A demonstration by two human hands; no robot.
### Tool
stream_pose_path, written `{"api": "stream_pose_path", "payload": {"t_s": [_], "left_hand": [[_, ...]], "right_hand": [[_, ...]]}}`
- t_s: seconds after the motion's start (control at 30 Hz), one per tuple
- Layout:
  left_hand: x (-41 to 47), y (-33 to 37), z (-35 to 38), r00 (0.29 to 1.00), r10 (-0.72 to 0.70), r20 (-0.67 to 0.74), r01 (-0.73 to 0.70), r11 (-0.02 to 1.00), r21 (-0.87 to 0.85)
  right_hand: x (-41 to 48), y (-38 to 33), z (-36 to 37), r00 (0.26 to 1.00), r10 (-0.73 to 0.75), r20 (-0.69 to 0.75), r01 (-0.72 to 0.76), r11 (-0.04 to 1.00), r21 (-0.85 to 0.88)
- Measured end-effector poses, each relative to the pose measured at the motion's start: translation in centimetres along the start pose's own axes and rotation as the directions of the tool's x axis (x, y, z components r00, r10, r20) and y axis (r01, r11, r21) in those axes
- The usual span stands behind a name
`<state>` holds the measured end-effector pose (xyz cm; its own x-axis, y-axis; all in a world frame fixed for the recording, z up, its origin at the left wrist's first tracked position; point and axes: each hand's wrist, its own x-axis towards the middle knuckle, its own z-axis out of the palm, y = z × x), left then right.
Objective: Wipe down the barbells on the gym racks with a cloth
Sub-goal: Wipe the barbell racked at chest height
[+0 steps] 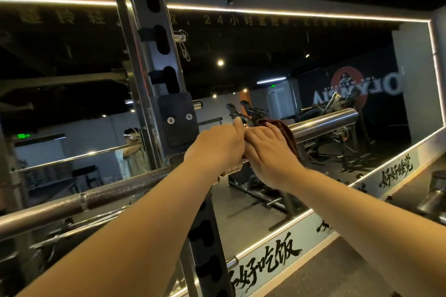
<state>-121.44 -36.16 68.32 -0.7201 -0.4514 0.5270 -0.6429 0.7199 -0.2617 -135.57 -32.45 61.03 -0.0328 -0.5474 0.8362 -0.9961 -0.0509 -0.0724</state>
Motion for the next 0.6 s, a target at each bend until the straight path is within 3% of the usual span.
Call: {"api": "stream_pose_path", "payload": {"t_s": [0.1,0.17,0.3,0.37,0.5,0.6], "left_hand": [[0.4,-0.1,-0.3,0.996,-0.091,0.010,0.092,0.991,-0.093],[0.1,0.2,-0.7,0.996,-0.085,0.020,0.086,0.994,-0.068],[-0.1,0.4,-0.8,0.996,-0.081,0.040,0.083,0.996,-0.036],[-0.2,0.6,-0.8,0.996,-0.068,0.062,0.068,0.998,0.000],[-0.9,0.7,-0.5,0.997,0.018,0.080,-0.025,0.996,0.089],[-1.0,0.6,-0.3,0.996,0.024,0.089,-0.034,0.993,0.113]], "right_hand": [[2.4,0.2,-1.3,0.985,-0.020,0.174,0.032,0.997,-0.064],[2.0,-0.2,-0.6,0.995,-0.016,0.095,0.024,0.996,-0.080],[-2.4,-0.9,2.3,0.995,0.030,-0.097,-0.017,0.991,0.133],[-3.3,-0.5,2.8,0.995,0.021,-0.097,-0.008,0.990,0.139],[-1.2,3.1,1.0,0.998,-0.060,-0.026,0.059,0.998,-0.024],[-0.2,6.8,-0.1,0.996,0.082,-0.042,-0.085,0.993,-0.076]]}}
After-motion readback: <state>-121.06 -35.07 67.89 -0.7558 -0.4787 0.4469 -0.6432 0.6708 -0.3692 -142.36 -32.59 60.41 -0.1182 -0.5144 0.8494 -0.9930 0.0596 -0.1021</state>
